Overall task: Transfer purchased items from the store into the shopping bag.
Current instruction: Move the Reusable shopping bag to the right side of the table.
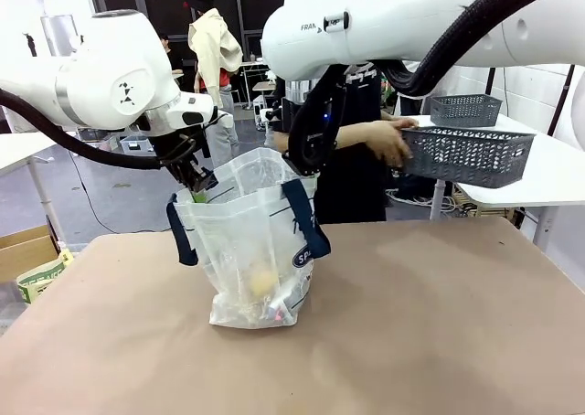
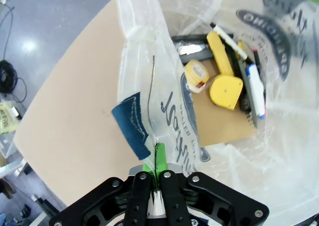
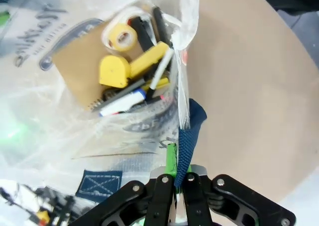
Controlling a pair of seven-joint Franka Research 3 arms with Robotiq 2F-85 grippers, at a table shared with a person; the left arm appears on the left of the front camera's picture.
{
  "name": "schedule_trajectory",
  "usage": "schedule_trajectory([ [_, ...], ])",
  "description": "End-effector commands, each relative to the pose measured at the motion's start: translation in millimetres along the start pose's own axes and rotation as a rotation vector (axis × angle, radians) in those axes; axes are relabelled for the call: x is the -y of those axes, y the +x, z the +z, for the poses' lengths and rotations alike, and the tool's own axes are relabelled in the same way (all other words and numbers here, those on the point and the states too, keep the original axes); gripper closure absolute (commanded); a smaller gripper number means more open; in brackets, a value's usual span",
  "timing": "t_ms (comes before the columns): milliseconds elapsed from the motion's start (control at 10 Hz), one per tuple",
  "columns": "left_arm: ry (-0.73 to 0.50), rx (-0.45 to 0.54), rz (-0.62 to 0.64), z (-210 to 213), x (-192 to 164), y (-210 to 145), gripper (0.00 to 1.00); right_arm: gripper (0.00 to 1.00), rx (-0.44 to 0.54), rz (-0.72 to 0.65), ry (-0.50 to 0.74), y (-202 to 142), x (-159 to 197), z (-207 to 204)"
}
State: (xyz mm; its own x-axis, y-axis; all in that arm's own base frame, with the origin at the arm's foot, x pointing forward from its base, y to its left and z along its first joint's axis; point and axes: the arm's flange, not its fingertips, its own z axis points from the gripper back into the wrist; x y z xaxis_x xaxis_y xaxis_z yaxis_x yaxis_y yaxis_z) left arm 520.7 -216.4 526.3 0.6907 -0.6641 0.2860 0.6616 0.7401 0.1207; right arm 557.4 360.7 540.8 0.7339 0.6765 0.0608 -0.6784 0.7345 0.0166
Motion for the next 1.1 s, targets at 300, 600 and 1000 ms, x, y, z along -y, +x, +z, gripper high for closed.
schedule_trajectory([
  [300, -0.060, 0.085, 0.132, -3.5, -9.7, 8.7, 1.00, 1.00, -0.060, -0.358, 0.200, 12.0, -9.6, -2.9],
  [600, -0.038, 0.057, 0.098, -1.8, -8.1, 4.5, 1.00, 1.00, -0.020, -0.281, 0.155, 3.6, -6.1, -2.7],
  [1000, 0.001, 0.073, 0.193, -0.9, -9.9, -3.0, 1.00, 1.00, -0.028, -0.723, 0.390, 18.1, -5.8, 3.6],
])
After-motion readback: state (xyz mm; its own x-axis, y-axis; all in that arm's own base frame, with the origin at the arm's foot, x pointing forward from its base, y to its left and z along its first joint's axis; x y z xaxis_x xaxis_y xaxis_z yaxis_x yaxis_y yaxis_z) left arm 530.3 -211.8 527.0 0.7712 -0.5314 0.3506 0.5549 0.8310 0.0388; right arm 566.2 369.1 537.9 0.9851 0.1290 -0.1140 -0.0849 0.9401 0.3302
